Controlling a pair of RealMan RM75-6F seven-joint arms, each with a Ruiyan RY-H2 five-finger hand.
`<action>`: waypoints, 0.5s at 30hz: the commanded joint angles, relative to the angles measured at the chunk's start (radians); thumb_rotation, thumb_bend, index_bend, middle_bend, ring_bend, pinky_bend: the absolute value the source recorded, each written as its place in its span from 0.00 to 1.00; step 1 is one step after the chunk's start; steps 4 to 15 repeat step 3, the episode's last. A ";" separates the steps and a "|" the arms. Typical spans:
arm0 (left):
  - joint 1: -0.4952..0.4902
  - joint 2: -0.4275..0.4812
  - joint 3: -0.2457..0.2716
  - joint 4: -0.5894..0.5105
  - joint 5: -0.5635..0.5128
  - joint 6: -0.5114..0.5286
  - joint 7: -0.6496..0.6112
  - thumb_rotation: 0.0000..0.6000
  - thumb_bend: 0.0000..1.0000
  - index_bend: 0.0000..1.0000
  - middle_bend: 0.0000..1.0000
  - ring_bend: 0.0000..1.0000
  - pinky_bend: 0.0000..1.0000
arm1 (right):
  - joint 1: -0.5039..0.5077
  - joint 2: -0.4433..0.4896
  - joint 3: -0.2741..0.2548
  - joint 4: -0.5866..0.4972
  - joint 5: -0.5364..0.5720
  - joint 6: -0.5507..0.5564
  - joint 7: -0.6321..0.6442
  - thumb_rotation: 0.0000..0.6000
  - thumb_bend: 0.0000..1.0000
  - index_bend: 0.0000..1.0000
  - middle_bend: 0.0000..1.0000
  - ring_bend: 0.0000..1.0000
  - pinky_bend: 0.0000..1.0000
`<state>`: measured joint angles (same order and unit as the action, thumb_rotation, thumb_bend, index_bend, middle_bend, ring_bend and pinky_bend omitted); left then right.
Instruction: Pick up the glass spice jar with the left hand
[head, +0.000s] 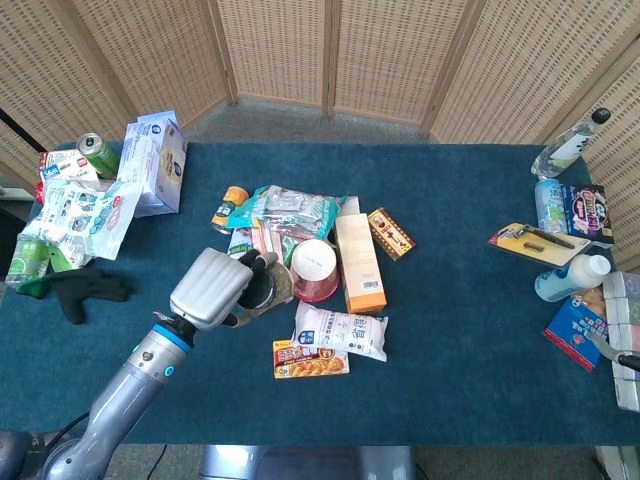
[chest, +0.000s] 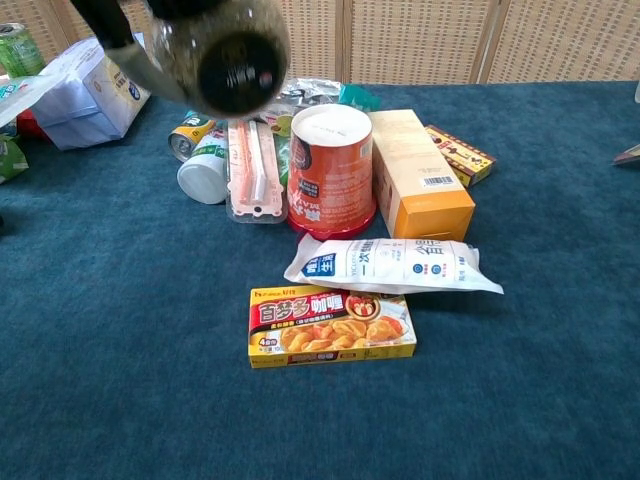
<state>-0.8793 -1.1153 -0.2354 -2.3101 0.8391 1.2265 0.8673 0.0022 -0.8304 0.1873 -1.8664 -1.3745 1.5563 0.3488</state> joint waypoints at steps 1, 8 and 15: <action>-0.011 0.056 -0.038 -0.046 -0.017 0.031 -0.004 1.00 0.00 0.60 0.79 0.86 0.80 | 0.000 0.001 -0.001 -0.003 -0.002 0.001 -0.001 1.00 0.00 0.00 0.00 0.00 0.00; -0.015 0.069 -0.048 -0.046 -0.021 0.033 -0.021 1.00 0.00 0.60 0.79 0.86 0.79 | 0.001 0.000 -0.001 -0.005 -0.006 0.001 -0.005 1.00 0.00 0.00 0.00 0.00 0.00; -0.015 0.069 -0.048 -0.046 -0.021 0.033 -0.021 1.00 0.00 0.60 0.79 0.86 0.79 | 0.001 0.000 -0.001 -0.005 -0.006 0.001 -0.005 1.00 0.00 0.00 0.00 0.00 0.00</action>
